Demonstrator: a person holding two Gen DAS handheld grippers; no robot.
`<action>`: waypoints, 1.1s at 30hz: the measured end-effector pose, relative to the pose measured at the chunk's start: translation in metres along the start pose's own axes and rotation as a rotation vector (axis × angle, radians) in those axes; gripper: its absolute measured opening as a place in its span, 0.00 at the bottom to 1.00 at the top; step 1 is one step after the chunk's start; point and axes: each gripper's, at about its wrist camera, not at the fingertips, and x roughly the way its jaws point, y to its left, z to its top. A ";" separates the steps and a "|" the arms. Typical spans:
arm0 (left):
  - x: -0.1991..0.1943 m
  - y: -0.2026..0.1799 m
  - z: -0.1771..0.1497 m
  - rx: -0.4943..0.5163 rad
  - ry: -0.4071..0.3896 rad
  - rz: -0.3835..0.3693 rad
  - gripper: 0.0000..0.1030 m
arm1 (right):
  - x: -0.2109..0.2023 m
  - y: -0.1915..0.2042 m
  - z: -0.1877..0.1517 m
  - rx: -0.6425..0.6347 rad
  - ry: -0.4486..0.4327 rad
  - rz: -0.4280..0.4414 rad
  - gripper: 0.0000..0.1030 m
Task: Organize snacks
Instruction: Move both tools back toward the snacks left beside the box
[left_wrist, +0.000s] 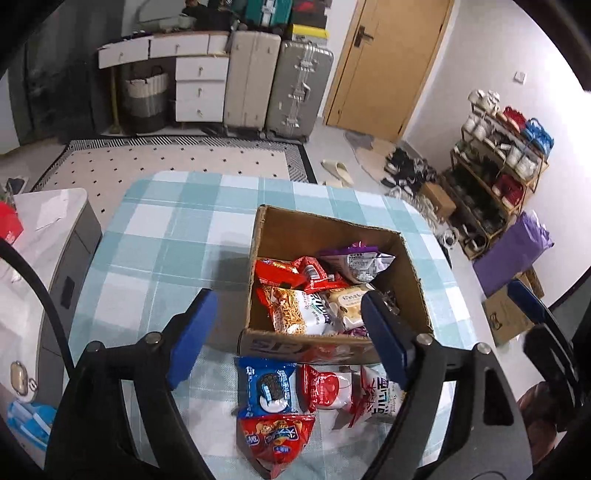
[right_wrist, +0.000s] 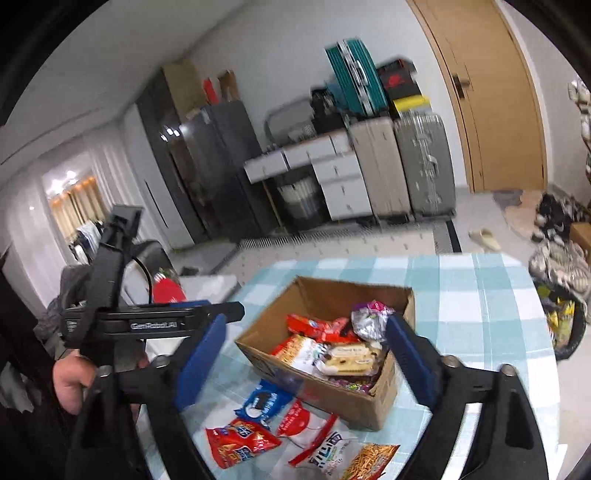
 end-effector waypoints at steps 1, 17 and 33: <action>-0.006 0.001 -0.004 -0.006 -0.010 0.010 0.76 | -0.008 0.002 -0.003 -0.012 -0.025 -0.001 0.93; -0.067 -0.007 -0.061 0.027 -0.113 0.042 0.81 | -0.065 0.034 -0.048 -0.037 -0.118 0.028 0.99; -0.076 0.006 -0.123 0.043 -0.146 0.035 0.86 | -0.082 0.023 -0.091 0.011 -0.113 -0.008 0.99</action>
